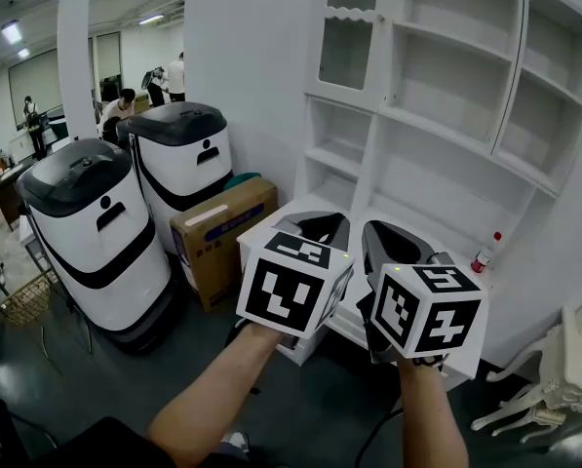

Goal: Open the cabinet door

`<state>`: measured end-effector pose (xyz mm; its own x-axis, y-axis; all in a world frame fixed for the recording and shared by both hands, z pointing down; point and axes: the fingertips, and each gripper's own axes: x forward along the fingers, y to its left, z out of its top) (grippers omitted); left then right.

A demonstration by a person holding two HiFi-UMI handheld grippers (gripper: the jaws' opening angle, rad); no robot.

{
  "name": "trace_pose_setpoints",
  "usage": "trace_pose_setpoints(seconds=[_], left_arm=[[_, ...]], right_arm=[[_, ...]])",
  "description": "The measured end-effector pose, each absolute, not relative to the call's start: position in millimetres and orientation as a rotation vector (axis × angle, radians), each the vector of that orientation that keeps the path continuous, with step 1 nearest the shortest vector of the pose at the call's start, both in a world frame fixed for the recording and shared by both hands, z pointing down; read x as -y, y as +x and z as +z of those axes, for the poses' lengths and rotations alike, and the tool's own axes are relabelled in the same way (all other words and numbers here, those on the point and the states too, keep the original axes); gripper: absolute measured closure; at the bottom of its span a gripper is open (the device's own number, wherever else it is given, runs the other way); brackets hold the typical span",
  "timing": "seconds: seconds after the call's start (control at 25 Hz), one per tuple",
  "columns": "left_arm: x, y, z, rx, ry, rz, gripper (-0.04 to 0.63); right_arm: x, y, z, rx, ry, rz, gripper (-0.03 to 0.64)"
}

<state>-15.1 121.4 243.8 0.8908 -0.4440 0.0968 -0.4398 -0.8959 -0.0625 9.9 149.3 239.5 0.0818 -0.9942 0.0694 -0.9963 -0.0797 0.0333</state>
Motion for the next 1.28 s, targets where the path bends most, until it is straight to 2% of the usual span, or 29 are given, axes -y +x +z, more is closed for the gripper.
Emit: trace_pose_setpoints(seconds=[0.44, 1.28], left_arm=[[-81.9, 10.3, 245.6, -0.662, -3.035, -0.154, 0.589], [60.5, 42.6, 232.6, -0.463, -3.074, -0.120, 0.589]], right_arm=[[-111.5, 35.1, 242.6, 2.037, 2.286, 0.049, 0.597], [32.9, 60.3, 230.3, 1.892, 2.379, 0.043, 0.597]])
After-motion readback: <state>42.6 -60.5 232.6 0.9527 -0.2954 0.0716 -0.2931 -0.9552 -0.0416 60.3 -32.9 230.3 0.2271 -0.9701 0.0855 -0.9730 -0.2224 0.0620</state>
